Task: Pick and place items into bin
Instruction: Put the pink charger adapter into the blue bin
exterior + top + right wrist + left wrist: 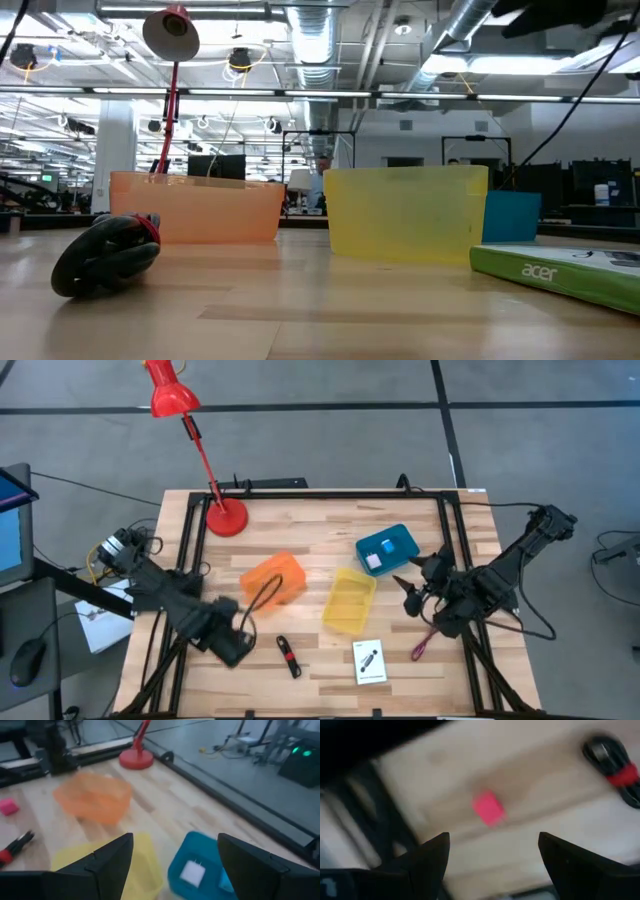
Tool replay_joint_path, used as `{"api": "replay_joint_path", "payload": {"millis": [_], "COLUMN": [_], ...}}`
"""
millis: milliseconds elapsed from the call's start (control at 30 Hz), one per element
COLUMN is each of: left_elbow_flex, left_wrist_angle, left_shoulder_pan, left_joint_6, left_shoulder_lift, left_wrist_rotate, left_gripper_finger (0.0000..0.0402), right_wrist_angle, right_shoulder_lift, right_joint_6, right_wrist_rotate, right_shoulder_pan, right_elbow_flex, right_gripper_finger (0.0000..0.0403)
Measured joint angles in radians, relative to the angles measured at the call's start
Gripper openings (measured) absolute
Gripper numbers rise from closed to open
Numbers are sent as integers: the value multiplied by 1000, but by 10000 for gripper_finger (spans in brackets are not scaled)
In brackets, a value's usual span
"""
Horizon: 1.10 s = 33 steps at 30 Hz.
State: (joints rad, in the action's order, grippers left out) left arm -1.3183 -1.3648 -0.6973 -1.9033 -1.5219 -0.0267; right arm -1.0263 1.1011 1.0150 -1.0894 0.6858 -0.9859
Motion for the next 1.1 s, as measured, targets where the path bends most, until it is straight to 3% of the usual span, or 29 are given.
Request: {"api": "replay_joint_path", "payload": {"millis": [133,200,600,1100], "left_elbow_flex": [103,148,277,428], "left_wrist_angle": [313,386,405,518], "left_shoulder_pan": [-51,-64,-110,-110], "left_joint_6": [-132,-163,-388,-423], "left_shoulder_lift": [-1,-1,-1,-1], "left_wrist_rotate": [33,35,34,55], "left_gripper_finger": [293,293,293,293], "right_wrist_angle": [46,63,92,91], "right_shoulder_lift": [0,0,0,0], "right_joint_6": [-51,-79,-185,-187], "right_wrist_rotate": [-13,-13,40,41], "right_shoulder_pan": [-70,-107,-264,-375], "right_elbow_flex": [0,0,0,0], "right_gripper_finger": [286,286,286,286]}}
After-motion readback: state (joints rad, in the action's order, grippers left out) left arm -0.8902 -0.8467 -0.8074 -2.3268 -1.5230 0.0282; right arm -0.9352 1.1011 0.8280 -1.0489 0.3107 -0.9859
